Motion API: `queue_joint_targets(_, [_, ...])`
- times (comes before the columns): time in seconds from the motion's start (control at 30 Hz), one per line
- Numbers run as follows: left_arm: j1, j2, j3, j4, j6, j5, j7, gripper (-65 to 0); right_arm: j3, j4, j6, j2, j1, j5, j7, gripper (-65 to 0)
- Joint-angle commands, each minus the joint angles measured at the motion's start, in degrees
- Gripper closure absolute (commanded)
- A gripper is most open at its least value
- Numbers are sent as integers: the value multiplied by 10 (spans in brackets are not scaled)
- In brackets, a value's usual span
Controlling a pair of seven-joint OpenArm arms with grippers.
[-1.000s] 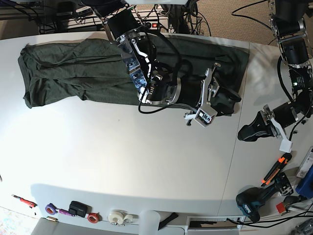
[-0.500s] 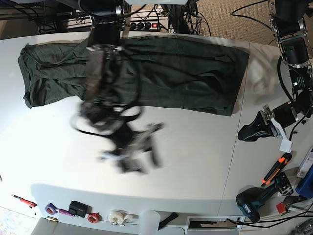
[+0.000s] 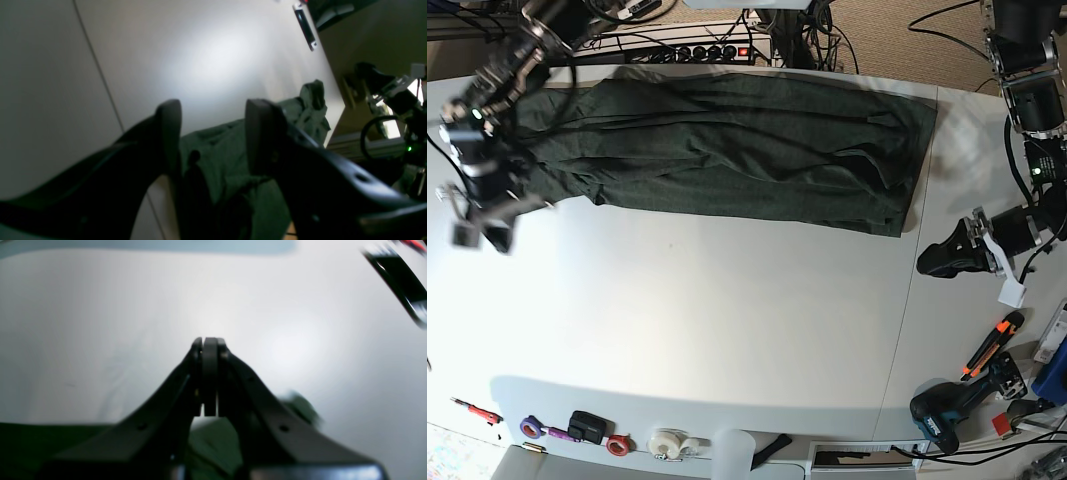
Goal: Layout the t-shirt on the table in an organized manner, then fold the t-shirt properly
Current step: 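Release the sleeve and withdraw the right gripper, then grasp the shirt end with the left gripper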
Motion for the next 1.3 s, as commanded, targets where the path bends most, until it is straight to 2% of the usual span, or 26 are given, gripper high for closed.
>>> queue_joint_targets(0.0, [-11, -11, -3, 8, -3, -22, 15, -318, 20, 10, 2, 12, -2, 21, 10, 0])
queue_joint_targets(0.07, [-11, -12, -3, 8, -3, -34, 55, -318, 61, 10, 6, 22, -18, 52, -7, 0])
queue_joint_targets(0.17, [-7, -14, -3, 8, -3, -34, 55, -317, 117, 10, 20, 31, -37, 114, -29, 0])
queue_joint_targets(0.27, [12, -24, -3, 8, -3, -34, 55, -317, 158, 10, 50, 31, -57, 174, -49, 0])
queue_joint_targets(0.37, [47, -42, -3, 8, -3, -34, 55, -315, 184, 10, 65, 31, -79, 209, -61, 0])
queue_joint_targets(0.53, [117, -72, -4, 8, -3, -34, 55, -309, 198, 10, 71, 31, -108, 226, -63, 0])
queue_joint_targets(0.73, [165, -72, -4, 9, -3, -34, 55, -309, 198, 10, 71, 31, -111, 235, -73, 0])
queue_joint_targets(0.87, [178, -58, -4, 9, -3, -34, 55, -309, 198, 10, 71, 31, -111, 241, -75, 0])
queue_joint_targets(0.97, [178, -38, -3, 9, -3, 2, 55, -309, 198, 10, 71, 31, -111, 240, -75, 0])
queue_joint_targets(1.27, [177, 1, 21, 45, -3, 18, 55, -309, 198, 10, 71, 31, -111, 241, -75, 0])
